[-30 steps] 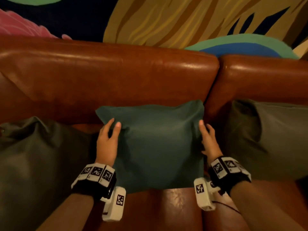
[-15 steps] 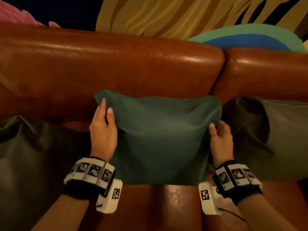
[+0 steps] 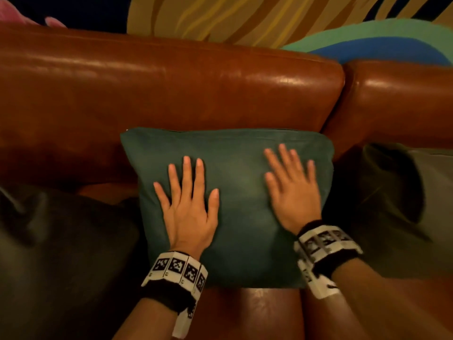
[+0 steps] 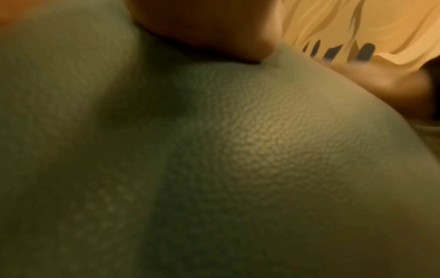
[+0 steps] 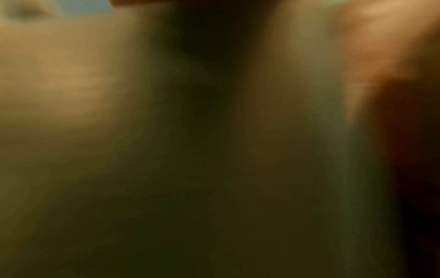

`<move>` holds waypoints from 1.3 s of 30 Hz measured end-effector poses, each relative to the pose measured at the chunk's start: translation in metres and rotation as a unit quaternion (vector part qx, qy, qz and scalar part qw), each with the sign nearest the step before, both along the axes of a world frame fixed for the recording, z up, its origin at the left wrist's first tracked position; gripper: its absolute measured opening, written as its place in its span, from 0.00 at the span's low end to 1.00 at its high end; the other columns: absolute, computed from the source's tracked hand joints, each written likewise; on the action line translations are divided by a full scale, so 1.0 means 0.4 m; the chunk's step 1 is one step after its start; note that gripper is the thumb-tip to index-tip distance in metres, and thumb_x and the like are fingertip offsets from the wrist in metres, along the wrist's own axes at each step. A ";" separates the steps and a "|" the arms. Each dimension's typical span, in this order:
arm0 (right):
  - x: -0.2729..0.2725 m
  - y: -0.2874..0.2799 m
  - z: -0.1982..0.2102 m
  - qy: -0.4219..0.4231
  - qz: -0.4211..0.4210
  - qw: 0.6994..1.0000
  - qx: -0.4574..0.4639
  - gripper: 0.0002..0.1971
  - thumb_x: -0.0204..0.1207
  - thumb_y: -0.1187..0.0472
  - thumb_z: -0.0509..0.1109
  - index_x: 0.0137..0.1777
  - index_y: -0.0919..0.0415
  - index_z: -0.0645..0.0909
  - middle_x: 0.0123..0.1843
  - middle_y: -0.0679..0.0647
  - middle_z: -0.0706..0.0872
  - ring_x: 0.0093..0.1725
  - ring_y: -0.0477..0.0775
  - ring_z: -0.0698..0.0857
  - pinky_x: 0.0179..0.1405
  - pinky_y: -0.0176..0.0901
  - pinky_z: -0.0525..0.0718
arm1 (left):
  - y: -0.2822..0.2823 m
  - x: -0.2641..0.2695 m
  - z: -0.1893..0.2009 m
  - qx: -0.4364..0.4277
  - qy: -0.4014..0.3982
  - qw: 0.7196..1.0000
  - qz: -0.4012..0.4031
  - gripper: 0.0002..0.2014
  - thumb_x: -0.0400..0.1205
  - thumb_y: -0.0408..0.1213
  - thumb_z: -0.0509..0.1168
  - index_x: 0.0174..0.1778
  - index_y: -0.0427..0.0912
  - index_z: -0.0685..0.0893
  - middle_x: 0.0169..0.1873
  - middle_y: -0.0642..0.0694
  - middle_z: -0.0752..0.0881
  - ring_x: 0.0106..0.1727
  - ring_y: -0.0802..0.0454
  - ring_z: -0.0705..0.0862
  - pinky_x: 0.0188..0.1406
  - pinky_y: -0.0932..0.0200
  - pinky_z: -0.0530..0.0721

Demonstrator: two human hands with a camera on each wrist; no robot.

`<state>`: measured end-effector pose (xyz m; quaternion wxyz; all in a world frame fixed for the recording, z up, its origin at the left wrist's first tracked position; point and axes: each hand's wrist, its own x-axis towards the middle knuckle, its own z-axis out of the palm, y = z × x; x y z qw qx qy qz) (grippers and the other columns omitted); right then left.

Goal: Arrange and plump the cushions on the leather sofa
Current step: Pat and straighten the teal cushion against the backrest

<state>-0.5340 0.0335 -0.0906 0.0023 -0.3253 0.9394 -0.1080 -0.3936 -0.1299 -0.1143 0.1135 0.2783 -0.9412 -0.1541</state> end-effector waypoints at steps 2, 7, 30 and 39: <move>-0.057 0.059 -0.003 -0.044 -0.027 0.998 0.039 0.28 0.84 0.40 0.34 0.84 0.40 0.46 0.88 0.45 0.51 0.88 0.52 0.50 0.84 0.49 0.41 | 0.009 -0.010 0.000 -0.011 -0.004 1.000 -0.001 0.31 0.87 0.58 0.35 0.85 0.48 0.46 0.84 0.48 0.50 0.86 0.42 0.46 0.81 0.37 0.33; -0.043 0.039 0.046 -0.066 -0.144 0.987 0.042 0.28 0.89 0.45 0.36 0.88 0.48 0.46 0.89 0.45 0.43 0.87 0.48 0.39 0.85 0.60 0.34 | 0.001 -0.013 0.045 0.004 0.003 1.000 0.010 0.30 0.88 0.58 0.34 0.85 0.50 0.48 0.85 0.51 0.50 0.86 0.46 0.42 0.81 0.35 0.34; 0.249 0.011 -0.064 0.033 0.049 0.994 -0.088 0.26 0.90 0.47 0.39 0.83 0.51 0.60 0.85 0.46 0.60 0.84 0.58 0.56 0.82 0.58 0.45 | 0.079 0.108 -0.046 -0.065 0.023 0.987 -0.147 0.23 0.90 0.53 0.38 0.82 0.56 0.55 0.79 0.45 0.61 0.81 0.40 0.58 0.77 0.36 0.51; 0.051 0.144 -0.047 -0.096 -0.152 0.947 -0.265 0.27 0.88 0.47 0.46 0.86 0.52 0.57 0.87 0.45 0.49 0.85 0.42 0.44 0.84 0.37 0.38 | -0.157 0.174 -0.030 0.117 0.134 0.982 0.060 0.34 0.88 0.55 0.45 0.85 0.38 0.54 0.85 0.41 0.47 0.85 0.42 0.46 0.84 0.42 0.47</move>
